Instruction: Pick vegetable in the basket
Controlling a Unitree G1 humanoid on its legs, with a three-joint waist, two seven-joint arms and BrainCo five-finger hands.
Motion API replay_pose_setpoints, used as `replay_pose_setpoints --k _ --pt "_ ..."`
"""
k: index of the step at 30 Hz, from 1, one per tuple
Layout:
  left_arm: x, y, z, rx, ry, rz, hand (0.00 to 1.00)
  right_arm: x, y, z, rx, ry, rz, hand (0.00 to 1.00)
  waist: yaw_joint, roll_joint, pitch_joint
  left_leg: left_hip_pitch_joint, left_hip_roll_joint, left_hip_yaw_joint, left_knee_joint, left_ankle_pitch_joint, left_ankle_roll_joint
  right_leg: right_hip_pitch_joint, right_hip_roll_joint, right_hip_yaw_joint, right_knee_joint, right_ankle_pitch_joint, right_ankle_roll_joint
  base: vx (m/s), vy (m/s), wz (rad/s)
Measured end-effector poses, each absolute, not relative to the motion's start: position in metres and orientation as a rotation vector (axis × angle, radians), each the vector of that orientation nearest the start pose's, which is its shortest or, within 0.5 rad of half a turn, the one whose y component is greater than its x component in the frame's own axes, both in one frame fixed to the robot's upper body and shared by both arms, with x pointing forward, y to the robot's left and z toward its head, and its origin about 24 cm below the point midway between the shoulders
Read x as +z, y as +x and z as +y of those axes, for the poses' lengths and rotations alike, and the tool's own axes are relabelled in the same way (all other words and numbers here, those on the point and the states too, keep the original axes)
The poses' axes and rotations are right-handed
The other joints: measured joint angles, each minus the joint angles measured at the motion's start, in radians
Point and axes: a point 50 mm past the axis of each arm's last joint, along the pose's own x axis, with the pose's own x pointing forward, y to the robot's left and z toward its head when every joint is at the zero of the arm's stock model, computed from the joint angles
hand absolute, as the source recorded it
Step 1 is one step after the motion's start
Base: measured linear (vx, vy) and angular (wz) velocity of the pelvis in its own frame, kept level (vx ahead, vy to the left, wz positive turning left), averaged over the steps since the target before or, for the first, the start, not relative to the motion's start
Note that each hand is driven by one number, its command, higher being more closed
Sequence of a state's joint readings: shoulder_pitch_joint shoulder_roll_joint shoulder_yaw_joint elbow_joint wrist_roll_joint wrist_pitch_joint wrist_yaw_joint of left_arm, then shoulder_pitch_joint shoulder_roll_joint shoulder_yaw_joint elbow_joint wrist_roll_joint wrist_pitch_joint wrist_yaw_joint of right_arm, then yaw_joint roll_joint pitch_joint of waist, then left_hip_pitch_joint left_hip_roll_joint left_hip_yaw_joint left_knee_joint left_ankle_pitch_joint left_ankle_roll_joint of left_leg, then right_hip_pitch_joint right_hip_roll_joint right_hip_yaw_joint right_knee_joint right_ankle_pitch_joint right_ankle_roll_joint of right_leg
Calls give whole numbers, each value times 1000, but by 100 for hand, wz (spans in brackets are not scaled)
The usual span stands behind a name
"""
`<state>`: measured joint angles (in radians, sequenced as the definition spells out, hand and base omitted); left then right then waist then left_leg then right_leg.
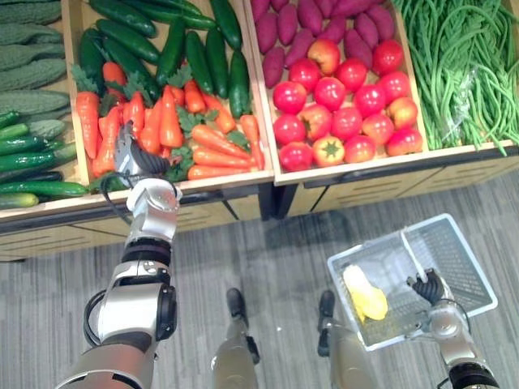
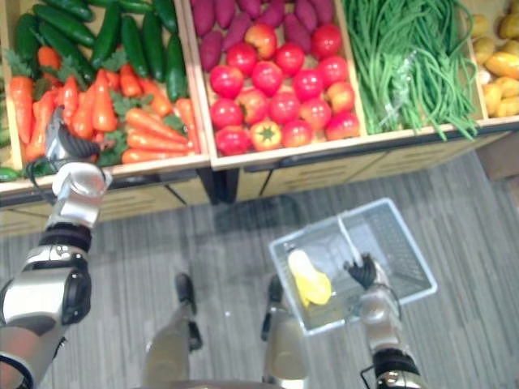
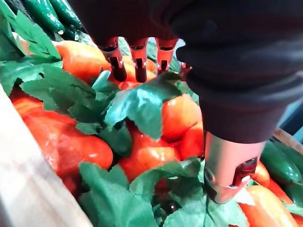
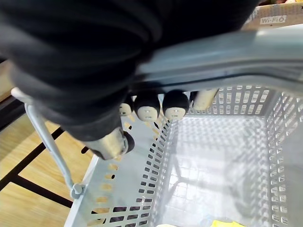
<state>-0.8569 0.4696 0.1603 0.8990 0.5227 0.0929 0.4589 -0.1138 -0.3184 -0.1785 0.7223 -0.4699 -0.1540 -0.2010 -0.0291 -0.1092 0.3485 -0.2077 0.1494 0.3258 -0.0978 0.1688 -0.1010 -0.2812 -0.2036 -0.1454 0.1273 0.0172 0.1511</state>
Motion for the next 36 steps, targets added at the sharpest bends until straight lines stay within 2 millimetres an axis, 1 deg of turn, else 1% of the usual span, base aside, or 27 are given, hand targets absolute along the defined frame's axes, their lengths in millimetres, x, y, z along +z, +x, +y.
replay_pose_setpoints --k 4,5,8,14,21,23,28,36 --pt "172 379 292 695 831 -36 0 -40 237 -278 -251 -738 399 100 2 -10 6 -4 -1 9 0 1 1 -13 0 9 7 0 0 28 -3 -5" --pt "173 380 291 688 842 -37 100 -40 238 -277 -247 -739 396 100 1 -11 6 -4 -1 9 0 1 1 -13 0 9 8 0 0 0 0 0" --pt "182 383 289 664 962 -47 100 -39 240 -275 -240 -741 386 100 2 -12 7 -4 -1 8 0 1 1 -13 -1 9 8 0 0 12 -1 0" --pt "196 383 292 665 1089 -80 100 -38 241 -274 -236 -740 375 100 2 -12 7 -6 -3 5 0 2 2 -13 -2 7 9 0 0 5 -1 0" --pt "187 386 287 597 1125 -38 100 -37 243 -274 -236 -738 364 100 -4 -13 15 -5 -2 7 0 2 2 -13 -2 9 7 0 0 5 -1 0" --pt "188 386 287 597 1123 -48 100 -35 244 -274 -239 -737 360 100 -7 -12 24 -5 -2 8 0 2 2 -13 -2 10 7 1 0 0 0 0" --pt "187 386 287 593 1124 -45 100 -35 244 -275 -240 -735 361 100 -20 -12 24 -4 -2 12 0 2 2 -13 -2 12 6 1 0 0 0 0" --pt "189 385 287 600 1115 -55 100 -37 240 -279 -254 -729 375 100 -21 -10 25 0 -3 14 0 2 2 -11 -2 14 6 1 1 0 0 -1"
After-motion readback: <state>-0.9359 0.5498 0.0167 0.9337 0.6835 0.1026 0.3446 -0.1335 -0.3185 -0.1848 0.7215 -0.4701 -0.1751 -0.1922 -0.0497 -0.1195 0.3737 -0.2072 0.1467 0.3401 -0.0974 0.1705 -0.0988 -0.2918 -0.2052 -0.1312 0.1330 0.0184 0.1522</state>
